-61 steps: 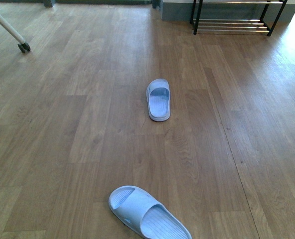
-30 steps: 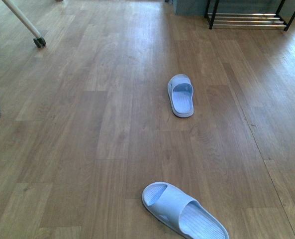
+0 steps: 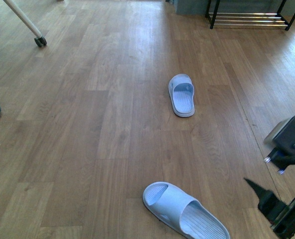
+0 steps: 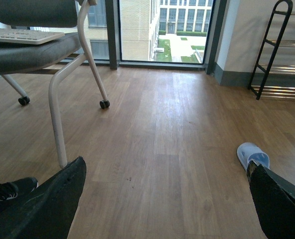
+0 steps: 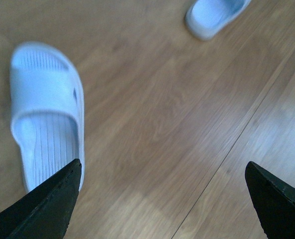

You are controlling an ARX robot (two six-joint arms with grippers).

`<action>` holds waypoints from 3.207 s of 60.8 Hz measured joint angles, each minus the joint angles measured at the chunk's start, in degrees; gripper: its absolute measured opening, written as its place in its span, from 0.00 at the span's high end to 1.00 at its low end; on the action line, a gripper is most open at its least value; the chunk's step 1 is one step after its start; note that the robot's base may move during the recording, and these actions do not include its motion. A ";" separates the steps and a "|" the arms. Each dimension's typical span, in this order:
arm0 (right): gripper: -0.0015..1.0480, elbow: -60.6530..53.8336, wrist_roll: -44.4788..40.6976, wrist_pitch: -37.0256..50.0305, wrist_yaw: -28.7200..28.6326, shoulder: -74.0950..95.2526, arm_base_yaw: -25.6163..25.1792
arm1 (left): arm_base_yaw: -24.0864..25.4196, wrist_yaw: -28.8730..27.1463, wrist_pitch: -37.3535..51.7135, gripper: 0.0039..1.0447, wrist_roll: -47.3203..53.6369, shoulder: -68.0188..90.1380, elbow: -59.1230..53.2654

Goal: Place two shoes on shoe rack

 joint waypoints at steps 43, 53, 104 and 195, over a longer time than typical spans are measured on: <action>0.09 22.40 15.37 -1.84 -7.74 31.78 9.09 | 0.00 0.00 0.00 0.09 0.02 0.00 0.00; 0.09 26.45 16.20 0.20 -8.70 33.55 10.38 | 0.00 0.00 0.00 0.09 0.02 0.00 0.00; 0.09 32.89 10.40 -11.30 -10.03 33.40 4.15 | 0.00 0.00 0.00 0.09 0.02 0.00 0.00; 0.68 43.23 17.84 -1.92 -9.73 43.69 6.23 | 0.00 0.00 0.00 0.09 0.02 0.00 0.00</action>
